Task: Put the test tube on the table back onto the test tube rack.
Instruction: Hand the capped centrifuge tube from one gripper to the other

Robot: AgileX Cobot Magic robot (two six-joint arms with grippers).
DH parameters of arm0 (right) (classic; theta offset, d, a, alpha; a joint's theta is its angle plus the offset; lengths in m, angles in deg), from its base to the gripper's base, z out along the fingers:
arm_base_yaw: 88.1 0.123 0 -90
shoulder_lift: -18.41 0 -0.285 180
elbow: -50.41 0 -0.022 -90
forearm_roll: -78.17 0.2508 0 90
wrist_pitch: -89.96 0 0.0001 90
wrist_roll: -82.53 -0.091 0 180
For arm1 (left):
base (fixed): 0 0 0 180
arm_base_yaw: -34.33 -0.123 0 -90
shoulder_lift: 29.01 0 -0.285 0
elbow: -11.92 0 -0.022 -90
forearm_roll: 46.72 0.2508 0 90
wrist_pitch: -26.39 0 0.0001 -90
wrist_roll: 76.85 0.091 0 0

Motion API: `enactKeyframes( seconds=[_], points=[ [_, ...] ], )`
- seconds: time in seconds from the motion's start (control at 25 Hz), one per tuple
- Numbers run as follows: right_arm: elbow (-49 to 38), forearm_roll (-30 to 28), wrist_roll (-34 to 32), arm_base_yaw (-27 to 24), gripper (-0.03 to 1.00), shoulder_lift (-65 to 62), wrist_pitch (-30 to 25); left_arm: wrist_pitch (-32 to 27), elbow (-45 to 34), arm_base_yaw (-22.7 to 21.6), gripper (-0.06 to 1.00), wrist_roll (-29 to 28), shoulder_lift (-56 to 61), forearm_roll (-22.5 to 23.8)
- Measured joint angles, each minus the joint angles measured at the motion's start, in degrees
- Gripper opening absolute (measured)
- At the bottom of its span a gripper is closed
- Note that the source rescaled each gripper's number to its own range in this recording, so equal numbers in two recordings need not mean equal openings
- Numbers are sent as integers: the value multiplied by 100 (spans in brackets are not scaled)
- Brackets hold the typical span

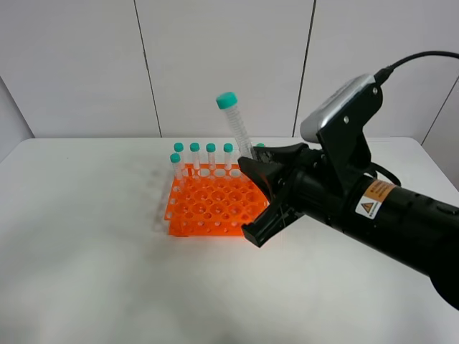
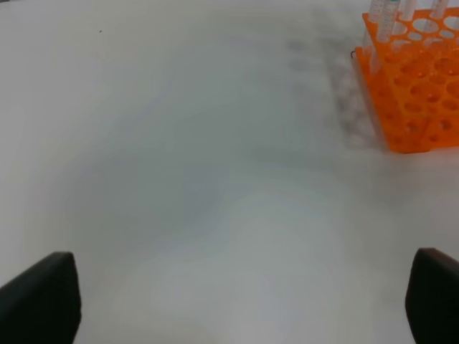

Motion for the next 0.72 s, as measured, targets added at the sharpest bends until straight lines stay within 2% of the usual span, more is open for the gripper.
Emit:
enactKeyframes(
  seconds=[0.2,0.48,0.72],
  points=[
    [-436,-191,-273,0,26,-7,172,27,10,0,100,170,0,-85],
    [-587,-548,-682,0,26,-7,264,237,41,0,100,532,0,-904],
    [-587,-581,-720,0,26,-7,264,375,116,165,100,693,-400,-1042]
  ],
)
